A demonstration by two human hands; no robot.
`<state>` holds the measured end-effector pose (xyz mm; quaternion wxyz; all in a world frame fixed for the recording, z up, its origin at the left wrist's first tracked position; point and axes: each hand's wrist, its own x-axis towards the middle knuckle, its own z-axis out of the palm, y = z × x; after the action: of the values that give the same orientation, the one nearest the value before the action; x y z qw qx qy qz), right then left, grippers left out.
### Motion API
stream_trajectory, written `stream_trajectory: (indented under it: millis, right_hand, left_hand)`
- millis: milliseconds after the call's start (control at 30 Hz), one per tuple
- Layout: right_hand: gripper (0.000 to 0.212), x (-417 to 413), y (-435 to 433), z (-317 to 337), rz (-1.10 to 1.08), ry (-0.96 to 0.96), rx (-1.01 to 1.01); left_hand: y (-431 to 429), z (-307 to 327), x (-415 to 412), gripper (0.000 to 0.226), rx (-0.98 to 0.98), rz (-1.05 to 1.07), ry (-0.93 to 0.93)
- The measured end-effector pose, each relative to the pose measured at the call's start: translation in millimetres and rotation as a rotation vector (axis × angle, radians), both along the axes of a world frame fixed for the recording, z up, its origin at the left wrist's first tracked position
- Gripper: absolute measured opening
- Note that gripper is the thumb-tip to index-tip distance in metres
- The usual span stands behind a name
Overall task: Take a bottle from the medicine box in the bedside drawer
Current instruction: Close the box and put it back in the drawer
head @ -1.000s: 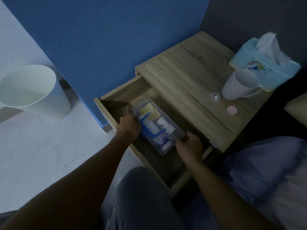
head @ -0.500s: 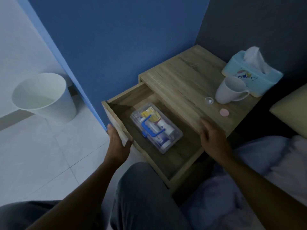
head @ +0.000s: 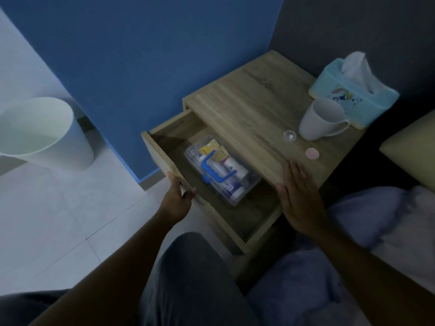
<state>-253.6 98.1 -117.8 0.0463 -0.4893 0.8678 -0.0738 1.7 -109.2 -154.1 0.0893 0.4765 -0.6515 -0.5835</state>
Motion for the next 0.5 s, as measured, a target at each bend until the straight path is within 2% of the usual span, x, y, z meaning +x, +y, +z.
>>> stream_trajectory:
  millis: [500]
  right_hand:
    - [0.061, -4, 1, -3, 0.026, 0.046, -0.007]
  left_hand:
    - [-4, 9, -124, 0.083, 0.088, 0.004, 0.136]
